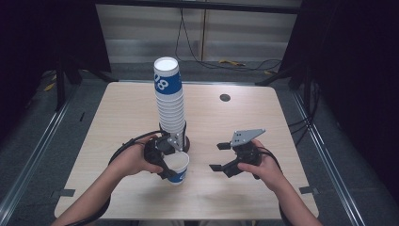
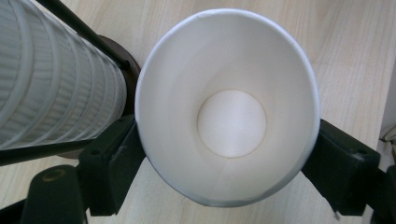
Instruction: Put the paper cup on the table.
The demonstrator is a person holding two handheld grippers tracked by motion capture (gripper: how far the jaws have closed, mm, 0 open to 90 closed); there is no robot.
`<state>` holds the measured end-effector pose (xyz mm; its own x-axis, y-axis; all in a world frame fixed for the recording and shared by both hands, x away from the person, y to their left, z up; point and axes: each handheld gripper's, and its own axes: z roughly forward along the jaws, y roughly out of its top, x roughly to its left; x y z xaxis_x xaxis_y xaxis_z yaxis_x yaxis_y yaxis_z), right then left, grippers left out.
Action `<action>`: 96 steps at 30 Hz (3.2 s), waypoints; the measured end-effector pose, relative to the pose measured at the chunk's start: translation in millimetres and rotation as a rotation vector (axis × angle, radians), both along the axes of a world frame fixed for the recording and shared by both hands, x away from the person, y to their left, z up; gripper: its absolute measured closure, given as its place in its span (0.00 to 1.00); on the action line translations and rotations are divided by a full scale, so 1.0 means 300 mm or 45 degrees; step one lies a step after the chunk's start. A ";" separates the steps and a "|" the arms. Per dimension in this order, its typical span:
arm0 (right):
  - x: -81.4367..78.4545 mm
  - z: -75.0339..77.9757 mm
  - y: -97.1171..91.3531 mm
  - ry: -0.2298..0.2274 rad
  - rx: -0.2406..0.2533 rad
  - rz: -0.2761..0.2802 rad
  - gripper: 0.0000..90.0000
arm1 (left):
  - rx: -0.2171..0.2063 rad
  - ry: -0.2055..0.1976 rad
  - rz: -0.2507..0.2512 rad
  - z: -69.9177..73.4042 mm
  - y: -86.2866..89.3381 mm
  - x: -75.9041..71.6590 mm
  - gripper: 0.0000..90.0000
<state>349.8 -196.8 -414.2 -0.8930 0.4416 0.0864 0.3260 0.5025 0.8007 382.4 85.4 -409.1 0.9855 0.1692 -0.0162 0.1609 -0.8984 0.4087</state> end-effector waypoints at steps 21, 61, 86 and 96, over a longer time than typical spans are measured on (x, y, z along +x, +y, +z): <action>-0.018 -0.010 -0.017 0.004 0.003 -0.015 0.19 | -0.147 0.084 0.047 -0.067 0.037 -0.019 0.20; -0.056 -0.152 -0.131 0.034 -0.060 -0.107 0.19 | -0.337 0.039 0.281 -0.192 0.326 -0.052 0.19; -0.108 -0.223 -0.248 0.019 -0.121 -0.247 0.19 | -0.336 0.001 0.348 -0.265 0.429 -0.078 0.19; -0.125 -0.240 -0.282 -0.001 -0.182 -0.279 0.18 | -0.325 -0.025 0.376 -0.276 0.464 -0.086 0.19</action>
<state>312.4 -281.5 -486.2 -0.7749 0.6320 0.0086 0.4388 0.5282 0.7270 356.6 224.6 -491.7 0.8953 0.4388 -0.0763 0.3877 -0.6834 0.6185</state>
